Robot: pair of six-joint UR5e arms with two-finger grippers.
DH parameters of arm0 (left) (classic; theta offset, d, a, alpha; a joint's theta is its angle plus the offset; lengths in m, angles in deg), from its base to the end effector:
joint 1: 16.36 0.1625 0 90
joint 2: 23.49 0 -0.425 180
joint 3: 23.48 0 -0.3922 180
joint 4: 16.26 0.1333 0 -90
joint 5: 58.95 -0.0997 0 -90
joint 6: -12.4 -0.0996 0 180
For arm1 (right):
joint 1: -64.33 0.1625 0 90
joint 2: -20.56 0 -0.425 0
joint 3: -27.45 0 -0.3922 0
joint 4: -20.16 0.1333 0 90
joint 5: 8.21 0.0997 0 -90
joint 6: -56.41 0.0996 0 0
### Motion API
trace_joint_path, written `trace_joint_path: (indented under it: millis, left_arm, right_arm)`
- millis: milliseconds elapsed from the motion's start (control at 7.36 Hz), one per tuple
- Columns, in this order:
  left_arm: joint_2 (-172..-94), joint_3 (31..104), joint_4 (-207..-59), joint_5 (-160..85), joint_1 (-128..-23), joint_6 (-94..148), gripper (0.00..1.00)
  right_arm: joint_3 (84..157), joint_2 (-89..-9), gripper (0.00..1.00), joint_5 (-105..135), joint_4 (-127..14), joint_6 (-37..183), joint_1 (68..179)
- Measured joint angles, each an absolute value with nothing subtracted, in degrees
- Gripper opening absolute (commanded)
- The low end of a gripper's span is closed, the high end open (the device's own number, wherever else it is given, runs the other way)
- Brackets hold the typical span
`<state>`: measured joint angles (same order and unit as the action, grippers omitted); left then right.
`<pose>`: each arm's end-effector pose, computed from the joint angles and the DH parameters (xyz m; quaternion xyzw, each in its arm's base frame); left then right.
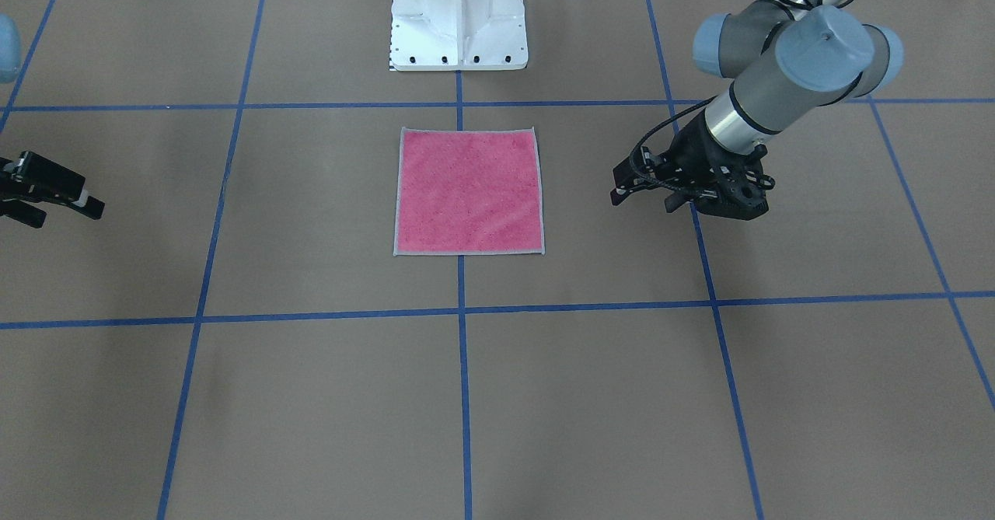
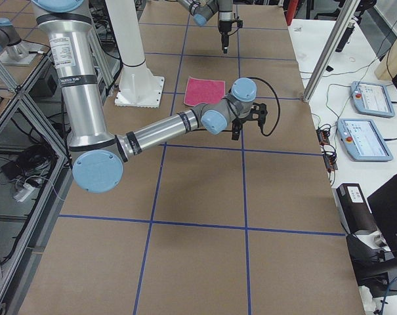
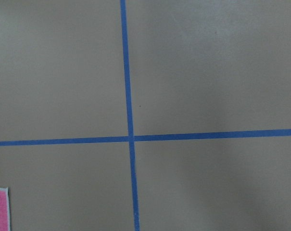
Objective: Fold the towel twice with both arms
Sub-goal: 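Move the left gripper to the towel's near corner while the right gripper approaches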
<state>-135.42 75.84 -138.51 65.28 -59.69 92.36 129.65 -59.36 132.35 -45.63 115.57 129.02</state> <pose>0.3923 -0.4763 0.3008 0.0023 0.5617 -0.0844 0.8230 -0.1850 -0.5230 0.4035 0.0005 -0.5304 0.0806 0.8439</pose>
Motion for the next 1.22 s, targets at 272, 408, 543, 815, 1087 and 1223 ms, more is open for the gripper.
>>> trace_joint_path:
  millis: [272, 408, 543, 815, 1087, 1223]
  left_arm:
    - [-135.2, 77.8, -142.8, 56.7, -52.5, 103.3, 1.0]
    - [-135.2, 78.7, -143.3, 54.6, -50.1, 105.6, 1.0]
    - [-135.1, 79.1, -143.4, 53.8, -48.5, 106.4, 1.0]
    - [-134.7, 79.0, -143.2, 53.2, -44.9, 106.8, 1.0]
    - [-133.8, 78.6, -143.1, 53.0, -42.1, 106.9, 0.94]
    - [-133.6, 78.3, -143.1, 53.0, -40.9, 106.9, 0.89]
  right_arm:
    - [129.6, -60.1, 0.99, 125.9, -31.3, 133.2, 122.9]
    - [129.6, -60.5, 0.99, 124.8, -27.4, 137.2, 120.5]
    - [129.6, -60.6, 0.99, 125.0, -25.5, 138.8, 118.6]
    - [129.7, -60.2, 0.99, 126.6, -24.2, 140.8, 115.4]
    - [129.9, -59.4, 0.99, 126.8, -23.9, 141.9, 111.1]
    - [130.0, -59.2, 0.99, 126.9, -23.5, 142.1, 109.3]
